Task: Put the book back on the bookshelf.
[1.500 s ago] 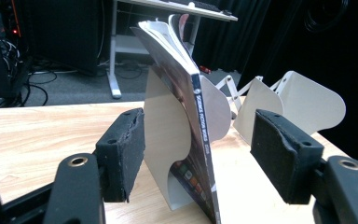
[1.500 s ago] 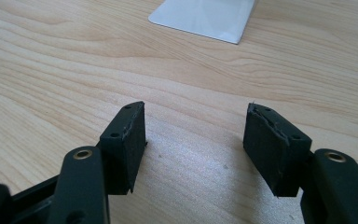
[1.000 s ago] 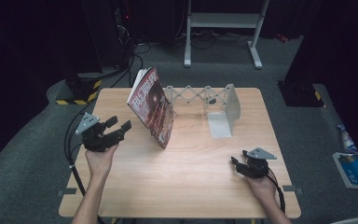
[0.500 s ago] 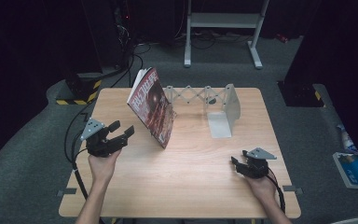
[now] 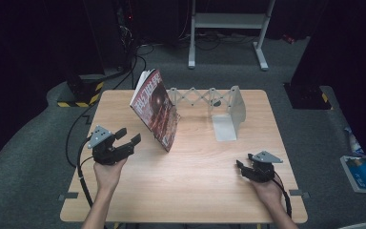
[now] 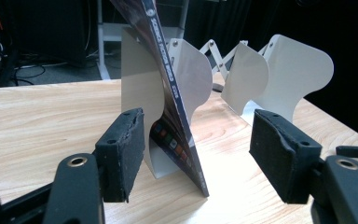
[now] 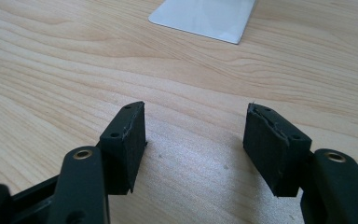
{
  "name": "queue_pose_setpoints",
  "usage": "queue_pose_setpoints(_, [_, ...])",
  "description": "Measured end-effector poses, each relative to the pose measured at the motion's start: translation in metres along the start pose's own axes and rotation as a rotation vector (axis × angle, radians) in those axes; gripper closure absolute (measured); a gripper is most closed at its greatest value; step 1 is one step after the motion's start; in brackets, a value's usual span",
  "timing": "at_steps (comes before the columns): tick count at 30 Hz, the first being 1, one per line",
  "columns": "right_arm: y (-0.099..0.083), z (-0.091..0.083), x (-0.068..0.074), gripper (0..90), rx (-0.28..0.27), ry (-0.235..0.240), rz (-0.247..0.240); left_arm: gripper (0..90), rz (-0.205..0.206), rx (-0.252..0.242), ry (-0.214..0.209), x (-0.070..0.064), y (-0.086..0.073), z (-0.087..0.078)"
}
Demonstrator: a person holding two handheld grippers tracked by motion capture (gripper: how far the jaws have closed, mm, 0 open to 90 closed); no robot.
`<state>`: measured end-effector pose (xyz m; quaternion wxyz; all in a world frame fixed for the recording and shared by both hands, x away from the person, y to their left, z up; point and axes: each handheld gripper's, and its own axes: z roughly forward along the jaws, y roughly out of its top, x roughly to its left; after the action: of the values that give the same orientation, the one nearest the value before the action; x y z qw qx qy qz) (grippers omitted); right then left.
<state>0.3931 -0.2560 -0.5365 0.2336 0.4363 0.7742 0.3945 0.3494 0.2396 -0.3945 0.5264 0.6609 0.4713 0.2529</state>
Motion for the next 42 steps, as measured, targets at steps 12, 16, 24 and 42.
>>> queue_pose_setpoints(12, [0.0,0.0,0.0,39.1,0.0,0.0,0.0,35.4,0.002,0.014,-0.011,-0.005,-0.01,0.003])
queue_pose_setpoints(16, [0.0,0.0,0.0,39.1,0.0,0.0,0.001,35.4,0.004,0.019,-0.013,-0.006,-0.012,0.004])
queue_pose_setpoints(24, [0.0,0.0,0.0,39.1,0.001,0.0,0.001,35.4,0.011,0.028,-0.018,-0.009,-0.015,0.008])
queue_pose_setpoints(42, [0.0,0.0,0.0,39.1,0.0,0.0,-0.001,37.6,0.018,0.058,-0.043,-0.015,-0.025,0.017])
